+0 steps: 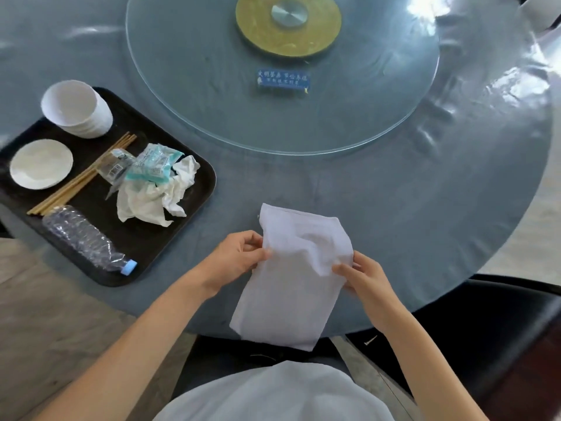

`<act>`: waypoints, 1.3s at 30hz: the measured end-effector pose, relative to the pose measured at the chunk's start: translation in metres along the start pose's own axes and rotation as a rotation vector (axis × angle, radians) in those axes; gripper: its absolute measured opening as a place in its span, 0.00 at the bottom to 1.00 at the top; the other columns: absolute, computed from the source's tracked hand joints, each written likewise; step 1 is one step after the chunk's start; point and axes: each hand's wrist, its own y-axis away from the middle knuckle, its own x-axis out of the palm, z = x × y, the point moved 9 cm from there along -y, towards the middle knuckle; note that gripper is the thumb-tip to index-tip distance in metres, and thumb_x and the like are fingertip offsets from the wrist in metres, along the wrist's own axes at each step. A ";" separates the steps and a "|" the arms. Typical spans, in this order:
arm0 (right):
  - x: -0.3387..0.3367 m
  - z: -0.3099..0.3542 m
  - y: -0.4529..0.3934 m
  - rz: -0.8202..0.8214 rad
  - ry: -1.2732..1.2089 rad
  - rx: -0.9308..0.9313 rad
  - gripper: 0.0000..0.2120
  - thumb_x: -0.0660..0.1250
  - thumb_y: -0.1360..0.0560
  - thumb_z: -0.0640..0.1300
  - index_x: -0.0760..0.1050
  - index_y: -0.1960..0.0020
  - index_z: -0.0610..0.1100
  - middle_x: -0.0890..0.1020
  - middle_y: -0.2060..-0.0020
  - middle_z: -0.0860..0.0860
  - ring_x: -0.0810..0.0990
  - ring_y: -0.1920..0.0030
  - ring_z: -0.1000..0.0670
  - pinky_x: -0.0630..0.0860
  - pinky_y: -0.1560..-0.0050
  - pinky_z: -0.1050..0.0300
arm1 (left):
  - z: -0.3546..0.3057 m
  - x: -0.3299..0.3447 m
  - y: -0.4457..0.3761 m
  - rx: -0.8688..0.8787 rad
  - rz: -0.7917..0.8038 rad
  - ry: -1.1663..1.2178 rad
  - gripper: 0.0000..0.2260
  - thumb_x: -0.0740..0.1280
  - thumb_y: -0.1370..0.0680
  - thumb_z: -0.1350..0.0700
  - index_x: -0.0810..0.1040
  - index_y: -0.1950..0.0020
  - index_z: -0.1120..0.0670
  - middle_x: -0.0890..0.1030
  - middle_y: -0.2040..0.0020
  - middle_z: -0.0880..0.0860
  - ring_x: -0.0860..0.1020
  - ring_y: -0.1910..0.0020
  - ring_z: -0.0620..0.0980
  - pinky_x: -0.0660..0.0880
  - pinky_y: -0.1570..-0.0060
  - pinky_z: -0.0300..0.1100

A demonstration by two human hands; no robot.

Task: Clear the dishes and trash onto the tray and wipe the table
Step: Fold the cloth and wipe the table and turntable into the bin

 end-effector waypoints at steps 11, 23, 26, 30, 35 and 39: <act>-0.013 0.052 0.050 -0.148 -0.142 -0.219 0.21 0.78 0.26 0.45 0.78 0.35 0.54 0.87 0.53 0.42 0.85 0.53 0.36 0.81 0.55 0.51 | -0.065 -0.005 0.032 0.243 -0.006 0.073 0.24 0.74 0.24 0.65 0.73 0.33 0.46 0.85 0.48 0.62 0.84 0.47 0.62 0.80 0.43 0.57; -0.007 0.089 0.078 -0.269 -0.039 -0.373 0.10 0.74 0.23 0.42 0.86 0.46 0.55 0.88 0.54 0.49 0.82 0.55 0.54 0.77 0.55 0.65 | -0.103 -0.032 0.048 0.455 -0.065 -0.213 0.07 0.74 0.24 0.62 0.87 0.48 0.54 0.87 0.55 0.51 0.82 0.57 0.40 0.77 0.52 0.31; -0.002 0.084 0.079 -0.217 -0.016 -0.312 0.24 0.82 0.34 0.48 0.83 0.39 0.57 0.86 0.46 0.51 0.85 0.48 0.53 0.79 0.47 0.60 | -0.106 -0.039 0.048 0.462 -0.038 -0.238 0.12 0.73 0.23 0.64 0.85 0.43 0.51 0.84 0.55 0.48 0.80 0.57 0.39 0.76 0.51 0.32; 0.004 0.099 0.078 -0.260 0.349 -0.336 0.32 0.85 0.35 0.46 0.78 0.35 0.60 0.82 0.41 0.58 0.79 0.41 0.54 0.74 0.39 0.59 | -0.113 -0.036 0.049 0.503 0.010 -0.403 0.19 0.76 0.27 0.64 0.83 0.39 0.48 0.85 0.48 0.50 0.81 0.50 0.39 0.76 0.39 0.34; -0.001 0.135 0.087 -0.429 0.842 -0.386 0.24 0.80 0.29 0.41 0.80 0.35 0.53 0.75 0.51 0.57 0.77 0.48 0.47 0.67 0.49 0.58 | -0.136 -0.038 0.049 0.650 -0.084 -0.630 0.11 0.72 0.31 0.52 0.87 0.49 0.47 0.84 0.57 0.47 0.81 0.53 0.48 0.77 0.45 0.47; -0.025 0.156 0.100 -0.492 0.799 -0.400 0.07 0.79 0.27 0.42 0.85 0.52 0.52 0.76 0.52 0.53 0.78 0.51 0.49 0.69 0.50 0.56 | -0.158 -0.042 0.052 0.730 -0.046 -0.588 0.04 0.76 0.26 0.51 0.85 0.55 0.42 0.79 0.53 0.43 0.76 0.45 0.44 0.71 0.42 0.37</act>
